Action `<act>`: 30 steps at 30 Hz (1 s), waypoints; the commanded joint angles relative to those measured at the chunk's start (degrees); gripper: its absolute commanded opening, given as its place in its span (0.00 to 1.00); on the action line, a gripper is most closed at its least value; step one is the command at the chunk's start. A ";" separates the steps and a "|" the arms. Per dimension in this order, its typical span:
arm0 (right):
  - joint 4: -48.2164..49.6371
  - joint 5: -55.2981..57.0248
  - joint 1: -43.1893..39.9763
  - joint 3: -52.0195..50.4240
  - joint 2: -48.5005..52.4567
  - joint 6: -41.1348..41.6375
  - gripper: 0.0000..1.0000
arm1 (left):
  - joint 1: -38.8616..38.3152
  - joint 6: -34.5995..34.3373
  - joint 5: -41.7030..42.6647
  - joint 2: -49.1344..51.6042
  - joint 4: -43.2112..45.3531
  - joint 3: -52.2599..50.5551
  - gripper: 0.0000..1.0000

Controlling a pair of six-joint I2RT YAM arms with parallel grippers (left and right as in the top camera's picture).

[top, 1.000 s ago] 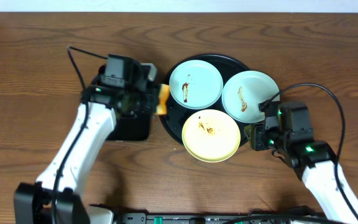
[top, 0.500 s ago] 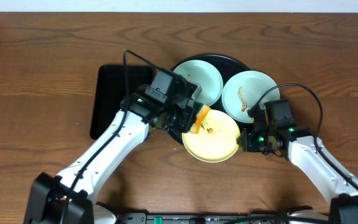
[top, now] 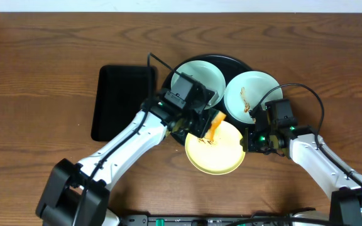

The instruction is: Clean dirty plates on tray and stack at the side

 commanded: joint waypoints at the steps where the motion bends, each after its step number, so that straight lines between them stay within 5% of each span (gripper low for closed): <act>1: 0.17 -0.22 0.52 0.66 0.42 1.03 0.01 | -1.18 -3.74 0.81 1.84 0.44 -0.15 0.08; 10: 4.98 0.37 0.52 0.66 0.39 9.16 0.01 | -4.22 -6.54 0.74 2.14 -0.98 -0.15 0.08; 30: 5.05 0.46 0.55 0.66 0.42 9.49 0.01 | -6.23 -14.36 -3.52 8.98 4.31 -0.15 0.08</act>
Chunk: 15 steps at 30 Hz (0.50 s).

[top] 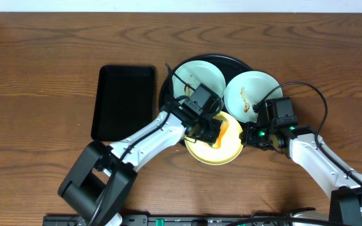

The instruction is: Clean dirty plates on tray and stack at the side

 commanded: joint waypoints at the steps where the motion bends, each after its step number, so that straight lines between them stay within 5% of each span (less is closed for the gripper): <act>1: 0.09 0.00 0.52 0.66 0.17 0.70 0.01 | -1.36 -1.84 -0.07 0.61 1.31 -0.13 0.08; 15: -0.92 0.17 0.55 0.66 0.15 0.68 0.01 | -2.78 -2.23 -6.73 5.68 2.84 -0.13 0.08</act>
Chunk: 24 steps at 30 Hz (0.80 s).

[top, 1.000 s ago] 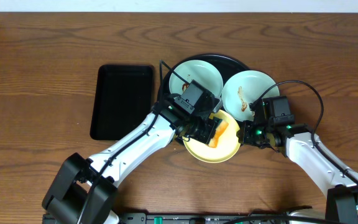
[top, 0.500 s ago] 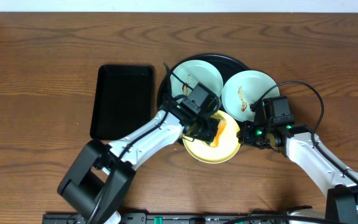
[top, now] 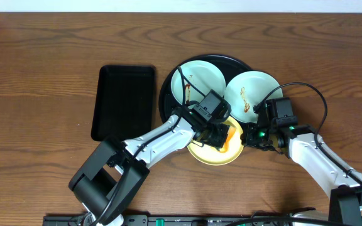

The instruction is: Clean dirty plates on tray and stack at the side

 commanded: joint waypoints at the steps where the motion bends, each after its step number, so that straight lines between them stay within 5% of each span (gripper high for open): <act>1: -0.50 -0.96 0.55 0.66 -0.17 0.63 0.01 | 0.81 -0.55 -6.58 2.01 -1.03 -0.15 0.08; 24: -1.99 -0.96 0.55 0.66 -0.17 0.42 0.01 | 15.26 -0.57 -10.12 1.29 -2.03 -0.13 0.07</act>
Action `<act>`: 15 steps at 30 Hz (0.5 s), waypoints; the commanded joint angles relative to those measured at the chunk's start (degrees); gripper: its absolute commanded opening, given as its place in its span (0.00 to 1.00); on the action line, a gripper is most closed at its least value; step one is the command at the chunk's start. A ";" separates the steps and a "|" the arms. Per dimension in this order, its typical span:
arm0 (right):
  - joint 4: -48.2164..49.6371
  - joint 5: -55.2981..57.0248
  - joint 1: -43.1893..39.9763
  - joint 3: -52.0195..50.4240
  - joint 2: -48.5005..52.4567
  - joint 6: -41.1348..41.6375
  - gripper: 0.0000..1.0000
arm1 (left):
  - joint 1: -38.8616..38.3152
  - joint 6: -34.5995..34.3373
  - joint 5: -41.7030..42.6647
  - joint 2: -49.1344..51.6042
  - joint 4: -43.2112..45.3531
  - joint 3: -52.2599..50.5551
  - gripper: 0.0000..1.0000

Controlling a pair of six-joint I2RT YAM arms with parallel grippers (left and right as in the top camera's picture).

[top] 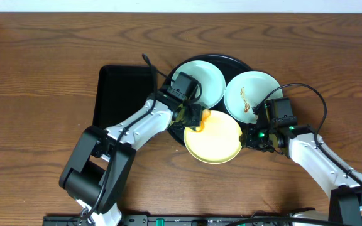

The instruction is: Clean dirty plates on tray and stack at the side

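Three plates lie on a round black tray (166, 88). The yellow plate (215, 139) sits at the front, its face looking clean. Behind it are a pale green plate (207, 78) and another pale green plate (253, 88) with brown smears. My left gripper (192, 117) is shut on an orange sponge (198, 119) at the yellow plate's left rim. My right gripper (249, 135) is at the yellow plate's right rim, seemingly shut on it; the fingers are hidden under the wrist.
A black rectangular tray (123, 100) lies on the wooden table left of the round tray. Cables run from both wrists.
My left gripper with the sponge has moved from the right middle of the yellow plate to its left rim. The smears on the yellow plate no longer show. My right arm has stayed put.
At first my left gripper held the sponge at the yellow plate's back edge, with smears on the plate. Then it stood over the plate's middle, then further right. Now it is at the left rim and the plate looks clean. My right gripper stayed at the plate's right rim throughout.
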 commanded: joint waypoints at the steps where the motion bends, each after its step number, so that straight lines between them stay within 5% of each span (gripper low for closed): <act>1: -0.79 0.52 0.50 0.63 -0.17 -0.04 0.01 | 2.47 -0.57 -5.09 0.31 -1.36 -0.15 0.07; 15: -0.46 2.69 0.50 0.63 -0.17 -2.32 0.01 | 2.99 -0.50 -8.66 -17.79 -7.96 -0.15 0.07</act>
